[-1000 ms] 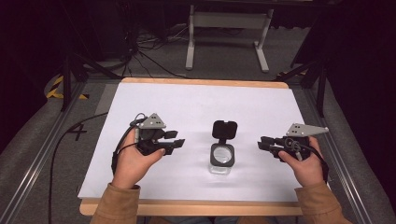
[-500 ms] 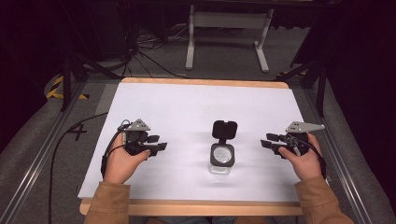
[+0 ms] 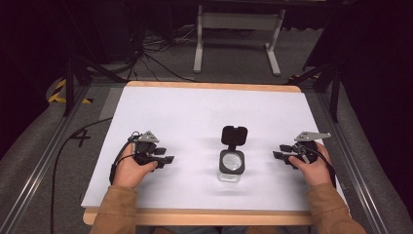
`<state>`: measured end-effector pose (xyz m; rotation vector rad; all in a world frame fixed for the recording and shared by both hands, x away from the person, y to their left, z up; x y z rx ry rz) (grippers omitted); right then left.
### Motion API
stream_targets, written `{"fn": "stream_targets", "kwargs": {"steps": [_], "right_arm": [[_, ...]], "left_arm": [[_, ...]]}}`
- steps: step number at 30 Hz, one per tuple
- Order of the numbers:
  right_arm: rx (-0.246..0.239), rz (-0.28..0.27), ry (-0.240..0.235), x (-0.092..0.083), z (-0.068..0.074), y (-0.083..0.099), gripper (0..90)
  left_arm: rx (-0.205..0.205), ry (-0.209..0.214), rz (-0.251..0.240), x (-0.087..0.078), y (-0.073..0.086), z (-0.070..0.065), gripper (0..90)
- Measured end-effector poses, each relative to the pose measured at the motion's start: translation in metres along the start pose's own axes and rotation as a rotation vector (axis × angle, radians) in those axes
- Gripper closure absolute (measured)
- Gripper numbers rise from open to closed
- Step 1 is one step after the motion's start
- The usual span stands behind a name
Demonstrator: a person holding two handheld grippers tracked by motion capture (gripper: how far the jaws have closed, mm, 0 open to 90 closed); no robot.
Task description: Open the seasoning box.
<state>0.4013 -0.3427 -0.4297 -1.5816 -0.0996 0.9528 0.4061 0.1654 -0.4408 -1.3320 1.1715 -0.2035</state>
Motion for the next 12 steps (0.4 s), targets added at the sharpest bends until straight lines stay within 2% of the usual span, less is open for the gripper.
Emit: {"fn": "stream_targets", "kwargs": {"steps": [1,6,8,12], "right_arm": [[0.000,0.000,0.000,0.000,0.000,0.000,54.0],[-0.006,0.016,0.007,0.005,-0.001,0.008,51.8],[-0.009,0.012,0.010,0.005,0.000,0.009,51.2],[-0.006,0.009,0.009,0.006,0.000,0.010,50.0]], "left_arm": [[0.000,0.000,0.000,0.000,0.000,0.000,48.0],[0.070,0.000,0.059,0.006,0.001,-0.005,44.6],[0.063,0.016,0.070,0.008,0.001,-0.007,43.5],[0.051,0.012,0.106,0.008,0.001,-0.008,40.4]]}}
Point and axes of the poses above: each handheld gripper's, and its own axes: x roughly forward along the jaws, y roughly out of its underside, z roughly to its left, the point moved 1 cm from there along x, roughly forward along the jaws, and after that the axes turned 12 degrees about -z, right-handed, at the moved point
